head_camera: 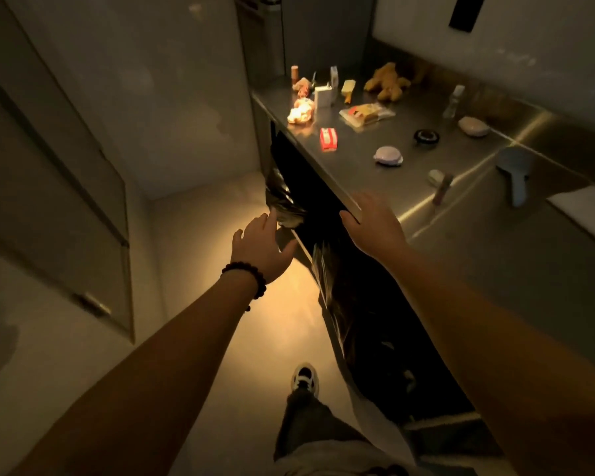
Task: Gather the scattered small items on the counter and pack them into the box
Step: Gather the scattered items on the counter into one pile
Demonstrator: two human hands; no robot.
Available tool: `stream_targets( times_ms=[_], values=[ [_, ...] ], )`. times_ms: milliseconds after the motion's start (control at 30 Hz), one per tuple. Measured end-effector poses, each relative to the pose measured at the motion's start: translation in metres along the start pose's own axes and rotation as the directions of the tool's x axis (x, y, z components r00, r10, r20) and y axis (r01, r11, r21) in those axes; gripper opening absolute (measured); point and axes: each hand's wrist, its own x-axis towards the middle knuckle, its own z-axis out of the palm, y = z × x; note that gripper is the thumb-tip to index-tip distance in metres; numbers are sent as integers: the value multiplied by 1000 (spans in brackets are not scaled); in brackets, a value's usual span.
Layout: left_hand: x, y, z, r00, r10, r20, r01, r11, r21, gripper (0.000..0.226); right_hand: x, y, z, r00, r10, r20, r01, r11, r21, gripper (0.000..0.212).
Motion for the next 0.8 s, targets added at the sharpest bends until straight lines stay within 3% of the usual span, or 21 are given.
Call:
stream_targets(
  times_ms=[167,333,500,800],
  values=[
    [134,7,4,992,117,37,-116,993,-21,73,107,18,7,998,54,-22,-55,997,-54,40],
    [213,24,16,969,237,66,-235,971,-42,74,161,40,10,987,135,-91,-143,986,-86,24],
    [278,46,32,931,343,127,-337,939,-62,75,199,67,8,947,311,-86,-313,950,-15,46],
    [395,76,51,782,606,149,-597,796,-104,75,242,82,9,795,566,-218,-582,813,-13,51]
  ],
)
